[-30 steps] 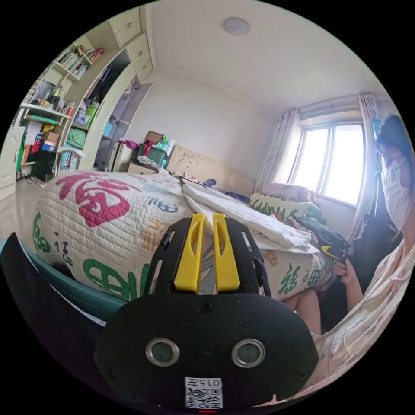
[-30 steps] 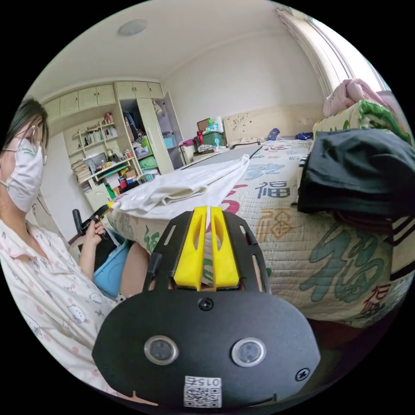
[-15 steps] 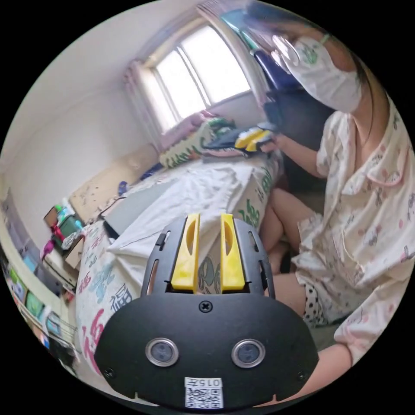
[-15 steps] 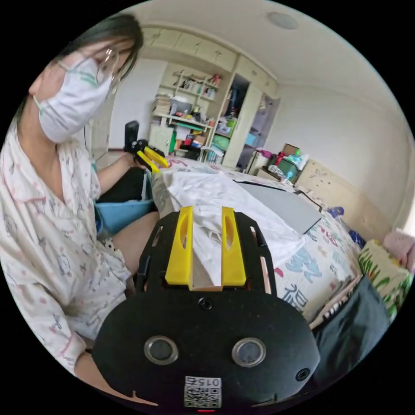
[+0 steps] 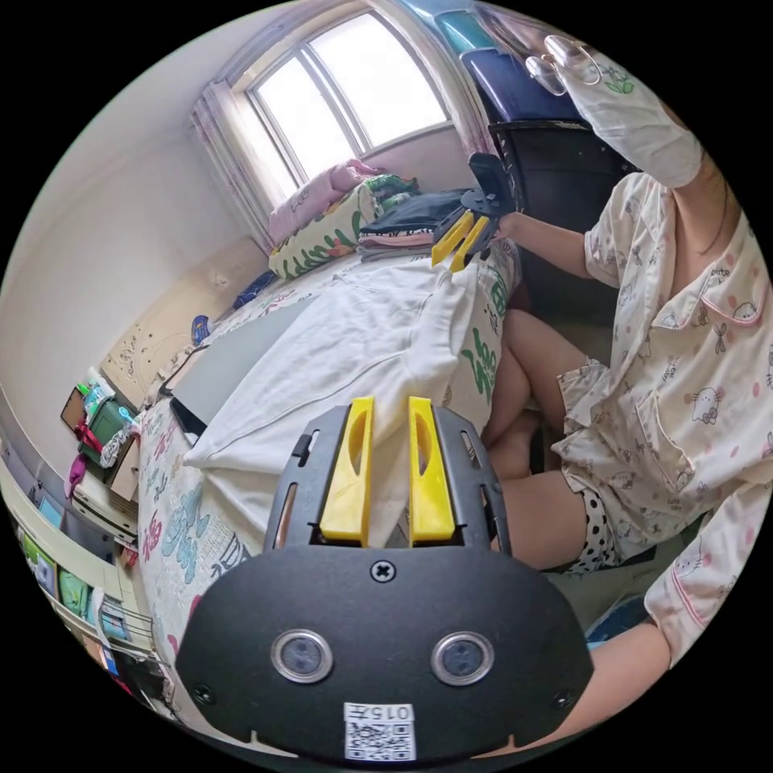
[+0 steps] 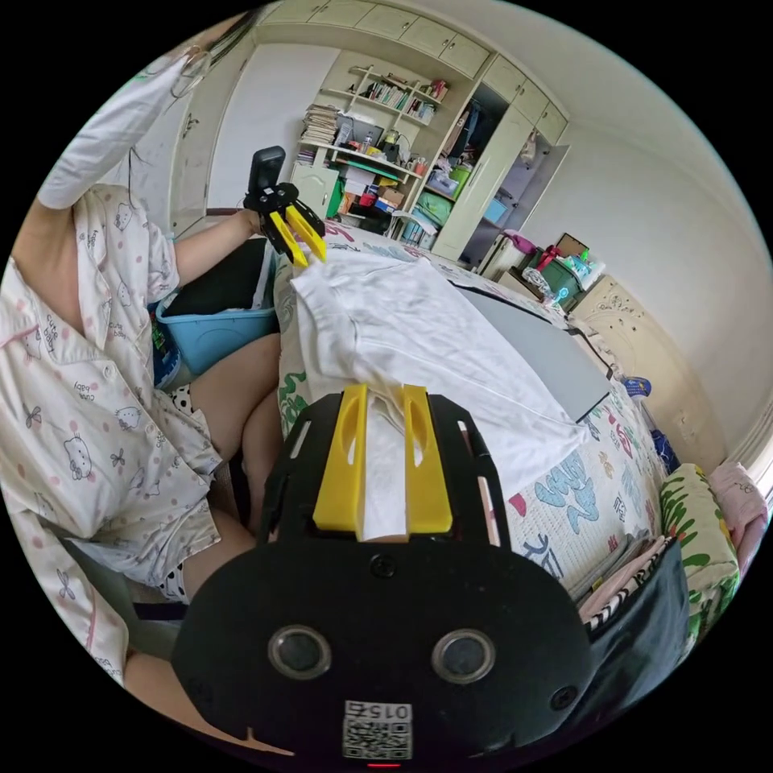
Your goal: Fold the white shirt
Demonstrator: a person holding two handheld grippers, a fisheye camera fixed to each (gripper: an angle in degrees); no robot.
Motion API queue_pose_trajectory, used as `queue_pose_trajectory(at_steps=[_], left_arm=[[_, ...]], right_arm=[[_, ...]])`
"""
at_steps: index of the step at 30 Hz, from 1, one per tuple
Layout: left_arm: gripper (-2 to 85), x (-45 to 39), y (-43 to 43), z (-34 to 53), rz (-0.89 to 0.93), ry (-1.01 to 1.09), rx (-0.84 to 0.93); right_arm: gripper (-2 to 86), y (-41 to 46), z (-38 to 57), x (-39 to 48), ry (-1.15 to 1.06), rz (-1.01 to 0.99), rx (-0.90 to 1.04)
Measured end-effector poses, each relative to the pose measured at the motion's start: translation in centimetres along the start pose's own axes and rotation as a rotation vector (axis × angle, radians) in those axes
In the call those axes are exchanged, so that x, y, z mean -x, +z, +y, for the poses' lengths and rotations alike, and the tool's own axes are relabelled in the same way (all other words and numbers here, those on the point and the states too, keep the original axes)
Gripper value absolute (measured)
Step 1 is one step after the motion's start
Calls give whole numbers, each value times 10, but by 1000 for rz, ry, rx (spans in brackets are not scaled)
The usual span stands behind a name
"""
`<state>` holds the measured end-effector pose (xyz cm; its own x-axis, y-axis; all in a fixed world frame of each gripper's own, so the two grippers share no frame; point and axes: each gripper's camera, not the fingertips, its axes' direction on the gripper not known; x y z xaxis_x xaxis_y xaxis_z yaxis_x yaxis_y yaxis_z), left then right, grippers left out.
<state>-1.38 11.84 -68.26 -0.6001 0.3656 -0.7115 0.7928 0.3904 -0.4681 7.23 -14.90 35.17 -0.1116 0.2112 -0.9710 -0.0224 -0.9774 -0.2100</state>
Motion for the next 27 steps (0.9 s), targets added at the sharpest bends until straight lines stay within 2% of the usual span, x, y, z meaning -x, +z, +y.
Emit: queue_pose_trajectory(at_steps=[13,23,27], left_arm=[[50,-10,9,-9,-25,56,59],[52,-12,4,-16,1,48,52],[27,-10,-6,-25,-30,34,52]], right_arm=[[69,42,-29,17,20,17,74],[77,53,-46,32,6,41,50],[57,54,-58,37,-8,58,29]])
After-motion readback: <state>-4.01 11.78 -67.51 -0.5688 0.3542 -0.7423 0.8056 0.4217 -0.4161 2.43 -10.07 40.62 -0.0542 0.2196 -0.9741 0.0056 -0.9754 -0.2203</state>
